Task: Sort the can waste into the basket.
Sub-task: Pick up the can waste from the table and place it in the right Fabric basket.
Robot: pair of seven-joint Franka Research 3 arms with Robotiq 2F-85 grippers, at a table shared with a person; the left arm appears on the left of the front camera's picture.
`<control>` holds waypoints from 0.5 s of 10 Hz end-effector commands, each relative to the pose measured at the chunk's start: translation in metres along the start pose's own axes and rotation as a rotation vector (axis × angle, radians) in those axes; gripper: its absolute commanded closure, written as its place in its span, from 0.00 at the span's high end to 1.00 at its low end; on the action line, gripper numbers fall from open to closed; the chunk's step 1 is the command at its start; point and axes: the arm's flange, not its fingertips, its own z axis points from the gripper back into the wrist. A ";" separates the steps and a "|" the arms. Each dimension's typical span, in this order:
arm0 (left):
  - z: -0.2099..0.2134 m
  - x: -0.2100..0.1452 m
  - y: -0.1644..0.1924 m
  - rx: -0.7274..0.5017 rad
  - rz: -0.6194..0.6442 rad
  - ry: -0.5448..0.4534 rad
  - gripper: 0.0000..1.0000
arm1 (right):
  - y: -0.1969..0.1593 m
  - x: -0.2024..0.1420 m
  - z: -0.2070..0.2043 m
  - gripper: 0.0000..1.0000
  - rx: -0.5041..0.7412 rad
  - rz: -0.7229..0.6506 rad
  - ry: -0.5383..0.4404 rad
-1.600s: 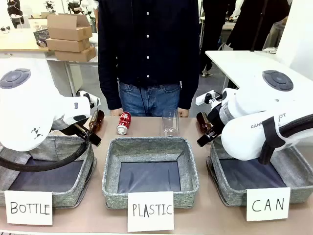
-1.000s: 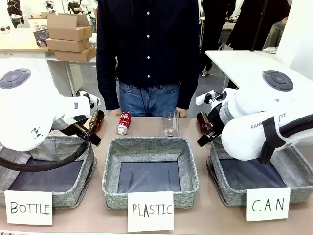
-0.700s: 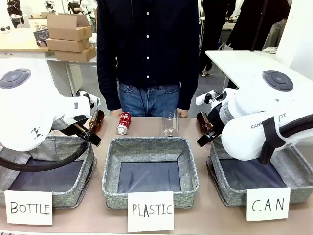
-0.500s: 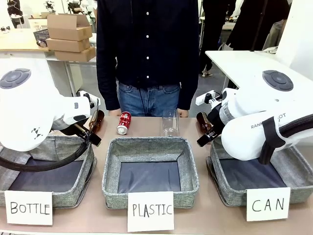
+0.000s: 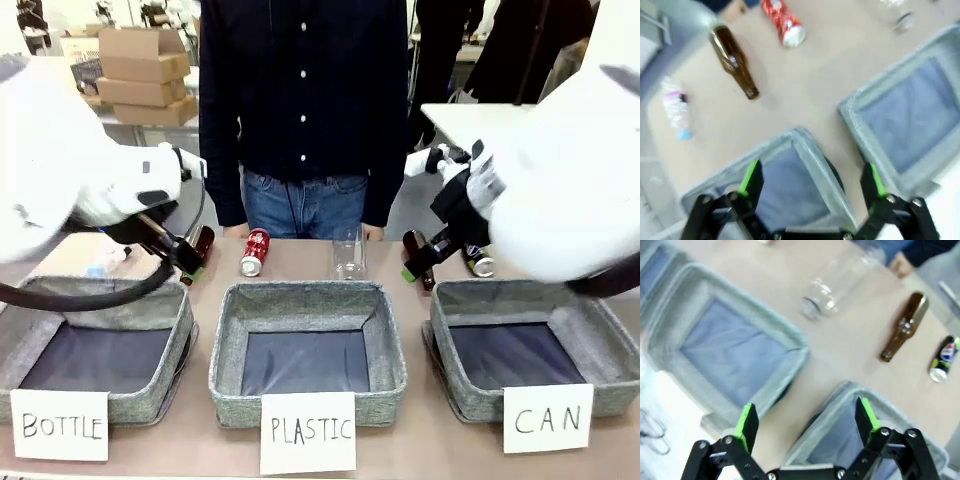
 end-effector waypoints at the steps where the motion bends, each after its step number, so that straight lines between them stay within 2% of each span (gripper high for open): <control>1: 0.060 -0.070 -0.013 -0.085 -0.082 -0.087 1.00 | 0.021 -0.109 0.072 1.00 0.040 0.017 -0.076; 2: 0.051 -0.079 -0.008 0.036 -0.036 -0.102 1.00 | 0.024 -0.130 0.075 1.00 0.005 -0.006 -0.112; 3: 0.052 -0.006 -0.011 -0.018 -0.034 -0.045 1.00 | 0.011 -0.006 0.054 1.00 0.031 0.014 -0.039; 4: 0.052 -0.006 -0.011 -0.018 -0.034 -0.045 1.00 | 0.015 -0.019 0.098 1.00 0.030 0.016 -0.078; 5: 0.090 -0.017 -0.014 -0.003 -0.042 -0.086 1.00 | 0.011 -0.002 0.073 1.00 0.130 0.006 -0.034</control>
